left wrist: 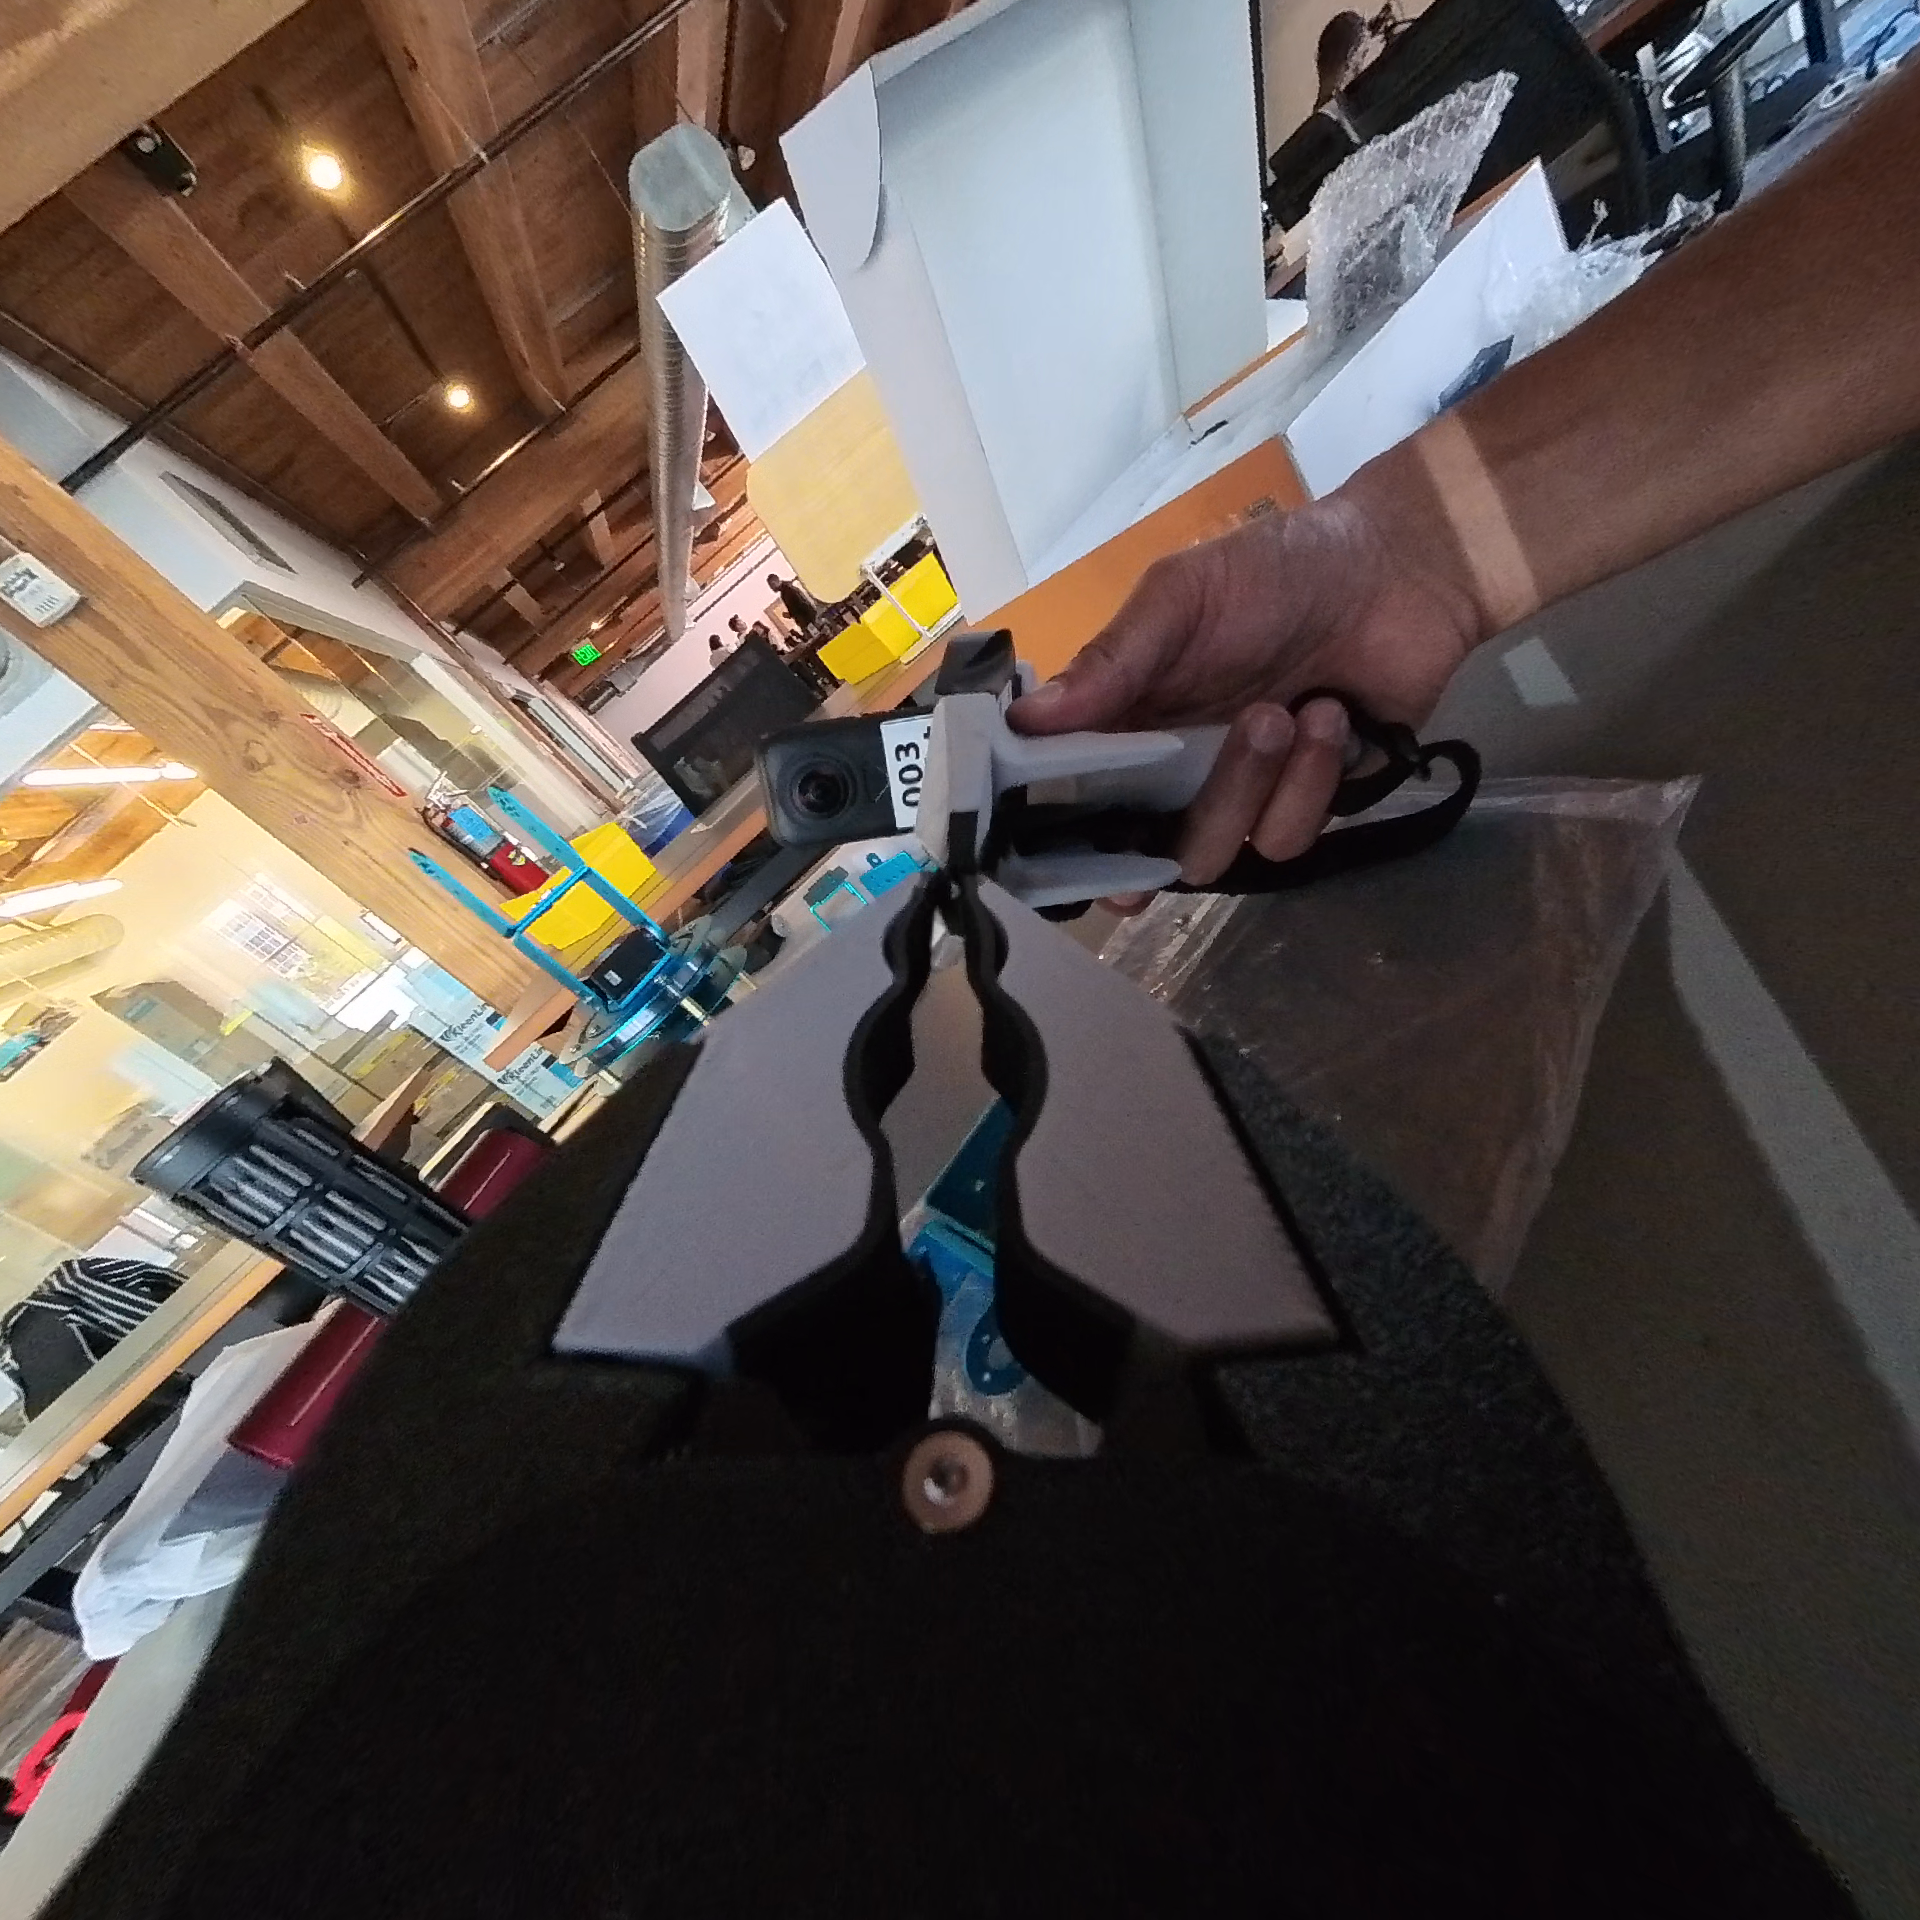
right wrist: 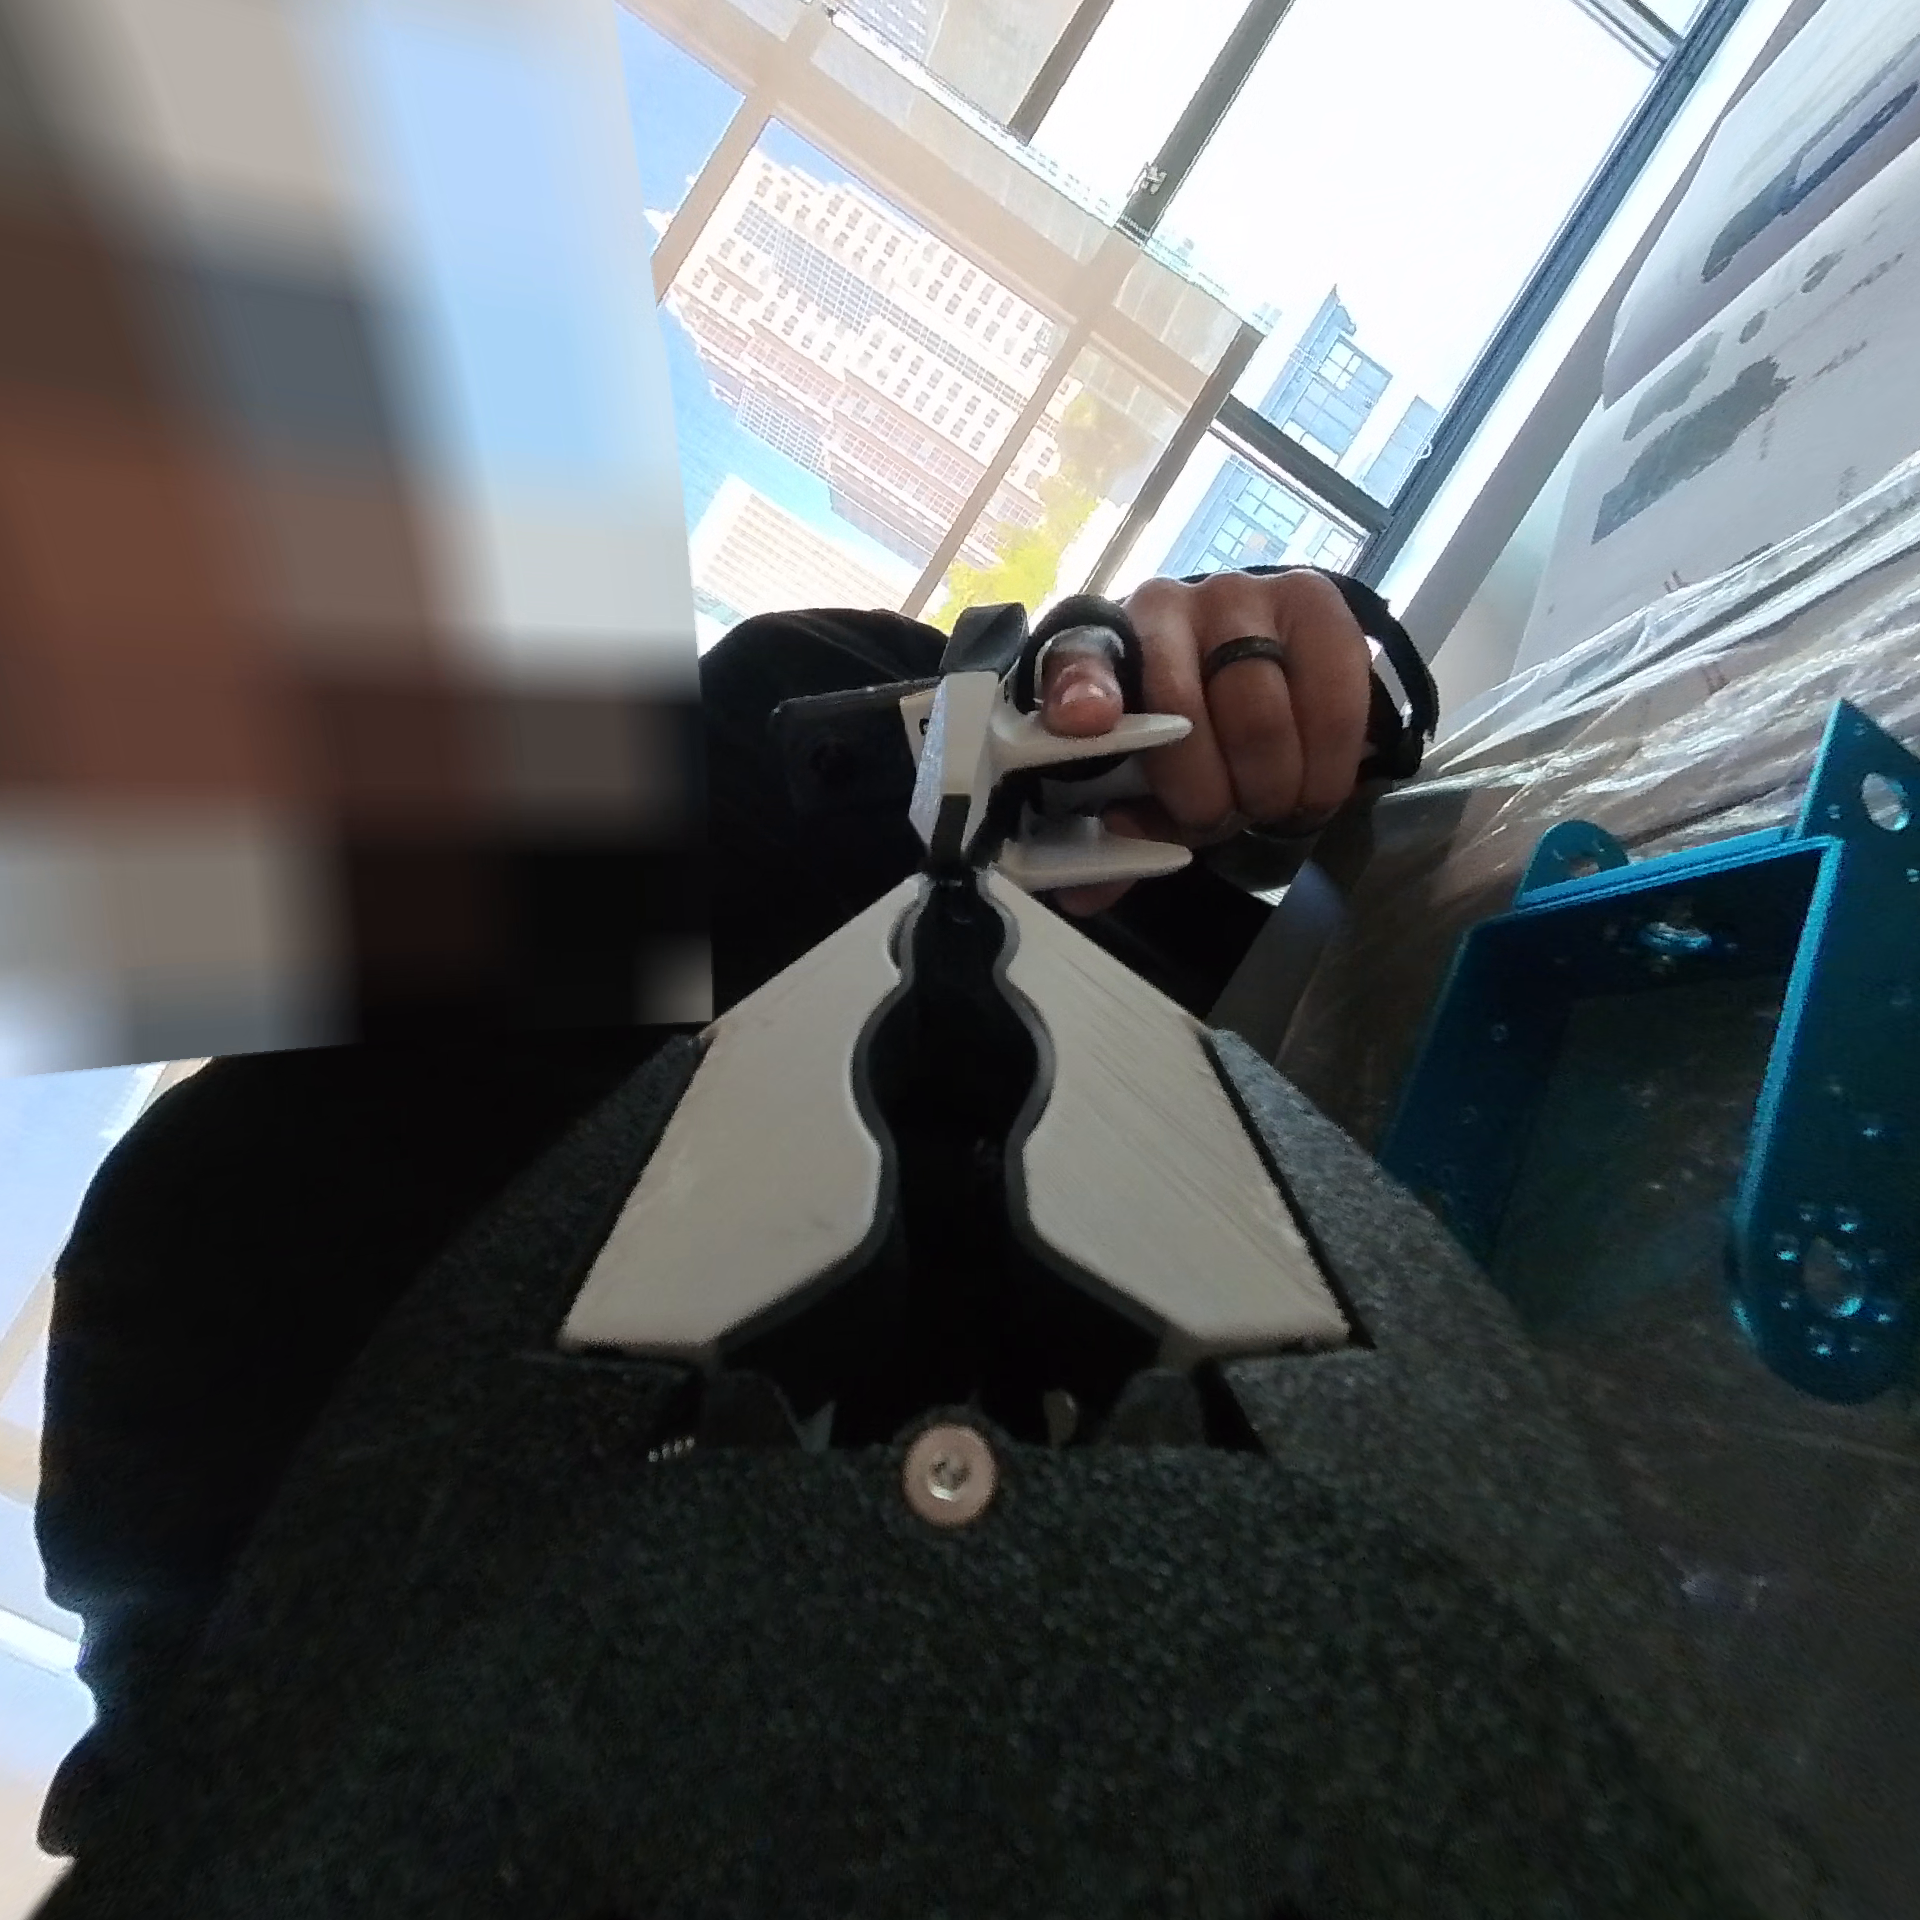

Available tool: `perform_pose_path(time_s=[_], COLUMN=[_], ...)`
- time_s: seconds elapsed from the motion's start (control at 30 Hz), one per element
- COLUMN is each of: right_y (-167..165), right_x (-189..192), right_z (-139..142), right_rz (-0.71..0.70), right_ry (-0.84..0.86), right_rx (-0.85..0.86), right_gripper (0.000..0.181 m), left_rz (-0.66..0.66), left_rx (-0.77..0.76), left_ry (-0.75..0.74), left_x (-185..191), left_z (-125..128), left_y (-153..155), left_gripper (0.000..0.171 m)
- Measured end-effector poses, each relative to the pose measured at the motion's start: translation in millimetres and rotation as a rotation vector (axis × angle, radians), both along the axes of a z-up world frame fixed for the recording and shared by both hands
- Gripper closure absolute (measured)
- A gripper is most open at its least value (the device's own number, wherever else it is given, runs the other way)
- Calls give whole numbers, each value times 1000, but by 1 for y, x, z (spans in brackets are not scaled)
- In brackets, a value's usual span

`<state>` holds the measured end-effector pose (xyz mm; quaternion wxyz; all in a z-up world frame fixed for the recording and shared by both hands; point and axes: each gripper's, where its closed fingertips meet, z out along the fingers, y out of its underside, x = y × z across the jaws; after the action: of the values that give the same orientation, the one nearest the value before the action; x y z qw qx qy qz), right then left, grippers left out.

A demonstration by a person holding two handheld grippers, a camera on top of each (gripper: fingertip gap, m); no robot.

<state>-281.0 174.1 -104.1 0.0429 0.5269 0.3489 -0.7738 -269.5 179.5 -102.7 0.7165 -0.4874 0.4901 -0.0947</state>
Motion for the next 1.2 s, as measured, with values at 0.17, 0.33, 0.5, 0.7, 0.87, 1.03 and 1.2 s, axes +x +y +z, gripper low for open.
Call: perform_pose_path(time_s=[0.17, 0.33, 0.5, 0.7, 0.87, 1.03, 1.2], right_y=[3, 4, 3, 33, 28, -7, -40], right_x=[0, 0, 1, 17, 48, 80, 104], right_z=[-4, -7, -9, -17, -41, -58, -82], right_rz=[-10, -30, -14, -156, -174, -136, -121], right_ry=[-13, -32, -44, -161, -417, -658, -900], right_rx=[2, 57, 47, 262, 854, 1077, 1303], right_gripper=[176, 175, 175, 177, 167, 151, 168], left_rz=[9, 6, 2, 44, 86, 39, -19], left_rx=[-4, -10, -12, -34, -134, -226, -355], left_ry=[14, 34, 35, 24, 9, -69, -104], left_x=[0, 1, 1, -12, -23, -28, -29], left_z=[-3, -7, -8, -10, -17, -12, -15], left_y=[3, 4, 3, 13, 30, 33, 37], left_gripper=[166, 170, 168, 162, 153, 154, 151])
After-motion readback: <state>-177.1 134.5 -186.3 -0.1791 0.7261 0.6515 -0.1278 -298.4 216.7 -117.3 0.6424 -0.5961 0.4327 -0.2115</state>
